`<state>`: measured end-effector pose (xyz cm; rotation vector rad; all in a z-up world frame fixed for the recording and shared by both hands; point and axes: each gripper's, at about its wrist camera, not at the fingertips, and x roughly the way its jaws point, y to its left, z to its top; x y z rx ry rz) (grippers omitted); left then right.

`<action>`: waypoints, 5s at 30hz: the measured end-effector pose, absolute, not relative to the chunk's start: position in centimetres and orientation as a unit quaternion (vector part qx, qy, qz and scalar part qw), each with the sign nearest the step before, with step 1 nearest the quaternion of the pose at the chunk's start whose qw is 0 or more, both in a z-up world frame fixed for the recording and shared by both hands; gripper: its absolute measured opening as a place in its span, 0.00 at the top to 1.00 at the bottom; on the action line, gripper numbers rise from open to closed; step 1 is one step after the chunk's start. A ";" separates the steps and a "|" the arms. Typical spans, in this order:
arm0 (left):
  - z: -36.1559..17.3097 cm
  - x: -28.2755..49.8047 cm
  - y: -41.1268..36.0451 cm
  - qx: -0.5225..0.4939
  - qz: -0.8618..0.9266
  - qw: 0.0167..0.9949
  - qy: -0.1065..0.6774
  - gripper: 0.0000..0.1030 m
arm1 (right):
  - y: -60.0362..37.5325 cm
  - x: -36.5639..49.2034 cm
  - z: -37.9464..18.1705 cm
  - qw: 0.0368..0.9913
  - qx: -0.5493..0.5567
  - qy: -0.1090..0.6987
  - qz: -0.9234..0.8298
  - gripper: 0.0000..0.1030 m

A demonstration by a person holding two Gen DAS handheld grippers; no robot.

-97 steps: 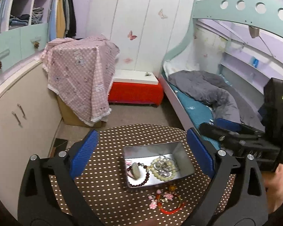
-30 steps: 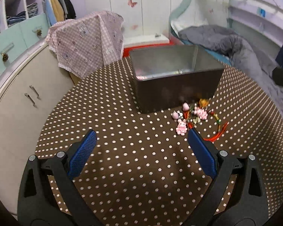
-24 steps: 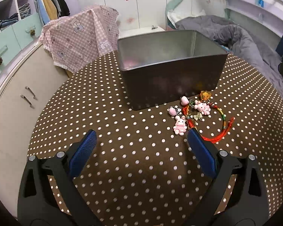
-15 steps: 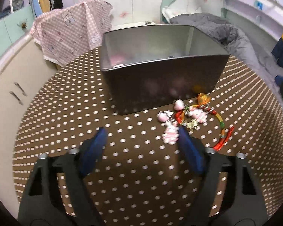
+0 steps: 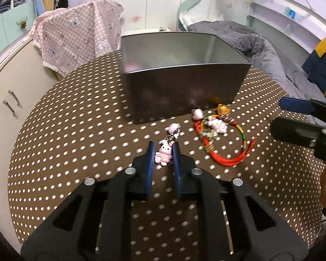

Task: Organize jewelry
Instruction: 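Grasp the pink bunny charm with the left tool while the right tool grasps the red cord bracelet, then carry both held items over the grey box and open both tools, then withdraw both tools from the box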

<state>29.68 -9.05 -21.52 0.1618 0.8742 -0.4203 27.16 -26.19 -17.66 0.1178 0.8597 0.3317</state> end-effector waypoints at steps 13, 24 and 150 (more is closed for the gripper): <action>-21.7 29.7 -7.3 0.061 -0.188 0.886 0.420 0.83 | -22.9 29.9 -19.8 0.881 0.022 0.434 0.189 0.65; -21.7 30.0 -7.1 0.060 -0.190 0.885 0.420 0.83 | -21.4 30.7 -20.0 0.881 -0.002 0.439 0.176 0.79; -16.3 37.6 -6.3 0.008 -0.077 0.921 0.383 0.20 | -21.0 28.0 -18.5 0.888 -0.006 0.420 0.185 0.33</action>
